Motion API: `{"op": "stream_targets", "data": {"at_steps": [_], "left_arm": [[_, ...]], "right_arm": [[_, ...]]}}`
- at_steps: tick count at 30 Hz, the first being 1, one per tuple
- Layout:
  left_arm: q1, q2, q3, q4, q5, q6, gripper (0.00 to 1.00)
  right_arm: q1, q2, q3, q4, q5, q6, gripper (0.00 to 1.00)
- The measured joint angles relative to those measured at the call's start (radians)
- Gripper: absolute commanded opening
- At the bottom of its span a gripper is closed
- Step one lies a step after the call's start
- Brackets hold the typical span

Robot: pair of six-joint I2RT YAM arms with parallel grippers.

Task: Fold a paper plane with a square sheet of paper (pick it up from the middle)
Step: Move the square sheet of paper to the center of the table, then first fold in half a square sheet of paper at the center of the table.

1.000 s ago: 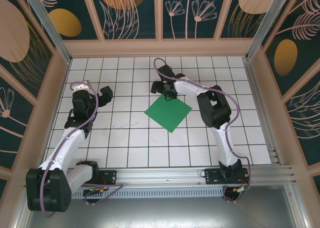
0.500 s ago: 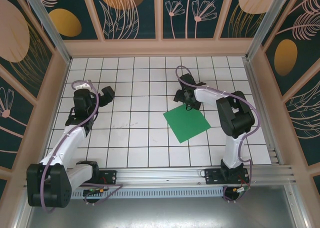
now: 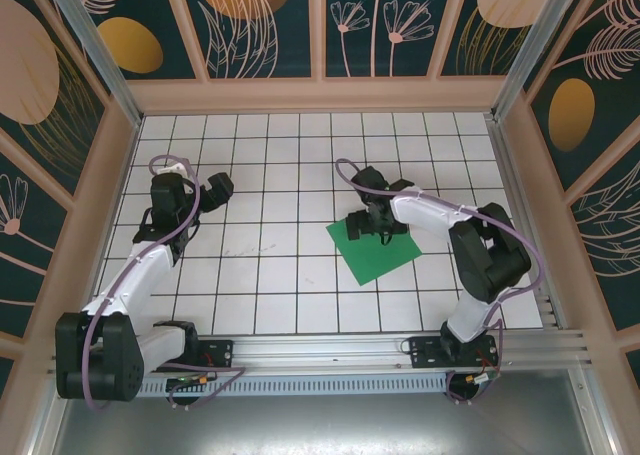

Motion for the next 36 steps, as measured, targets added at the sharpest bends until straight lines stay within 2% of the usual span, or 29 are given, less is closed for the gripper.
{"op": "stream_targets", "data": {"at_steps": [11,28,32,36], "left_arm": [[0.000,0.007,0.001,-0.008,0.000,0.000,0.99],[0.000,0.009,0.001,-0.013,0.000,0.000,0.99],[0.000,0.011,0.001,-0.014,0.000,0.000,0.99],[0.000,0.017,0.001,-0.014,0.000,0.000,0.99]], "right_arm": [[-0.015,0.045,-0.016,-0.014,-0.032,-0.037,0.92],[-0.045,0.057,-0.016,0.002,-0.077,-0.056,0.78],[-0.051,0.056,-0.016,0.002,-0.079,-0.055,0.70],[-0.062,0.055,-0.014,0.006,-0.083,-0.052,0.49]]}}
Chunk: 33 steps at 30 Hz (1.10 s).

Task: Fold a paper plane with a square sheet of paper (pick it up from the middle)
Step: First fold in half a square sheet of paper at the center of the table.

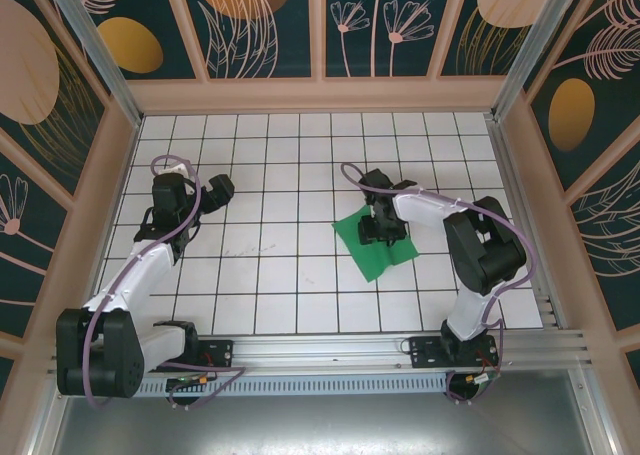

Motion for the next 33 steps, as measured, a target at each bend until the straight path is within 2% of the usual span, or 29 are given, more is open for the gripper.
{"op": "stream_targets", "data": {"at_steps": [2,4,11,16,19,25,33], "left_arm": [[0.000,0.004,0.000,-0.001,0.001,-0.008,0.99],[0.000,0.013,0.005,-0.005,0.015,-0.021,0.98],[0.000,0.070,0.026,-0.010,0.128,-0.087,0.99],[0.000,0.072,0.003,0.019,0.207,-0.174,0.99],[-0.002,0.073,-0.053,0.101,0.280,-0.256,0.99],[-0.072,0.078,-0.151,0.237,0.366,-0.394,0.98],[-0.219,0.192,-0.200,0.478,0.424,-0.552,0.84]], "right_arm": [[-0.007,-0.001,0.000,0.013,-0.022,0.005,0.39],[-0.015,-0.002,0.000,0.033,-0.062,0.016,0.36],[-0.006,-0.028,-0.005,0.220,-0.346,0.164,0.35],[-0.005,-0.108,-0.053,0.488,-0.557,0.344,0.36],[-0.006,-0.119,-0.079,0.640,-0.649,0.449,0.37],[-0.015,-0.074,-0.141,0.808,-0.724,0.595,0.39],[-0.030,0.011,-0.204,0.908,-0.762,0.710,0.45]]}}
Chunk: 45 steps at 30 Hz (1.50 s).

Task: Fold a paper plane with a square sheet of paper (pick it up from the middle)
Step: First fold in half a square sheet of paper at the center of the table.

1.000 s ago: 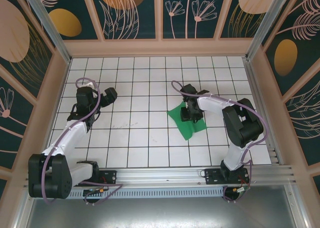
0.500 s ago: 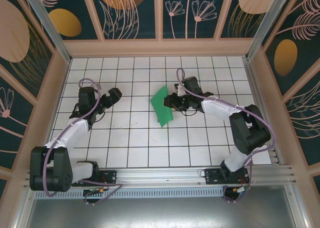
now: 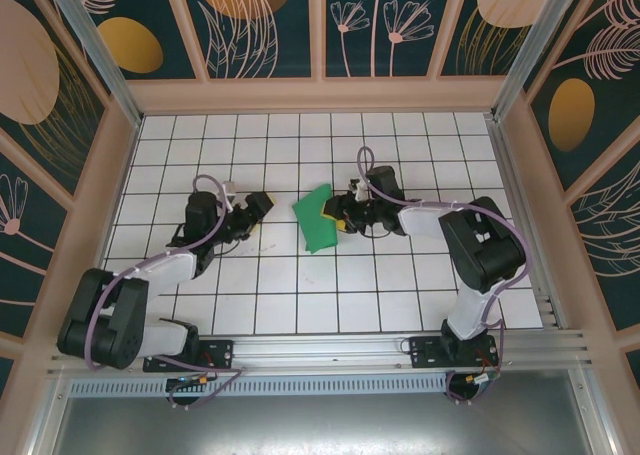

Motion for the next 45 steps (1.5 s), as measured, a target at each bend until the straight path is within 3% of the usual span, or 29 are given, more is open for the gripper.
{"op": "stream_targets", "data": {"at_steps": [14,19,21,27,45], "left_arm": [[-0.197,0.237,-0.006,0.348,0.005,-0.222,0.56],[-0.203,0.299,-0.007,0.472,0.006,-0.287,0.56],[-0.203,0.302,-0.007,0.492,0.002,-0.300,0.61],[-0.203,0.294,-0.008,0.443,-0.046,-0.297,0.64],[-0.222,0.369,0.003,0.553,-0.011,-0.348,0.47]], "right_arm": [[-0.026,0.015,-0.063,0.164,-0.042,0.136,0.46],[-0.028,0.018,-0.069,0.193,-0.050,0.160,0.46],[-0.029,0.018,-0.072,0.200,-0.053,0.165,0.46],[-0.037,0.018,-0.080,0.209,-0.057,0.179,0.46],[-0.031,0.027,-0.088,0.262,-0.092,0.204,0.46]]}}
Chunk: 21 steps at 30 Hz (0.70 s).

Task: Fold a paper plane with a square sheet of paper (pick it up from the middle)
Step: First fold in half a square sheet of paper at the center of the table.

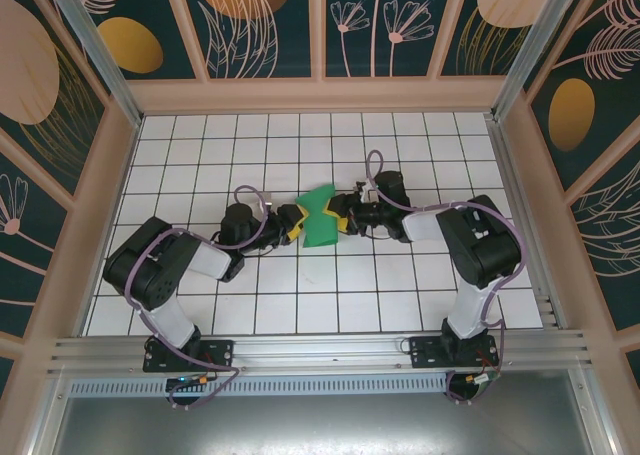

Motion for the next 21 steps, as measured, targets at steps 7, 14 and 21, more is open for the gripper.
{"op": "stream_targets", "data": {"at_steps": [7,14,21], "left_arm": [[-0.002,0.006,-0.002,0.039,-0.006,-0.020,0.30],[-0.003,0.006,-0.029,0.062,-0.036,-0.023,0.16],[-0.003,0.006,-0.029,0.057,-0.052,-0.012,0.00]], "right_arm": [[0.020,0.007,-0.001,0.013,-0.006,0.003,0.46],[0.020,0.008,-0.003,0.014,-0.006,0.003,0.46],[0.020,0.006,-0.004,-0.064,0.002,-0.061,0.63]]}}
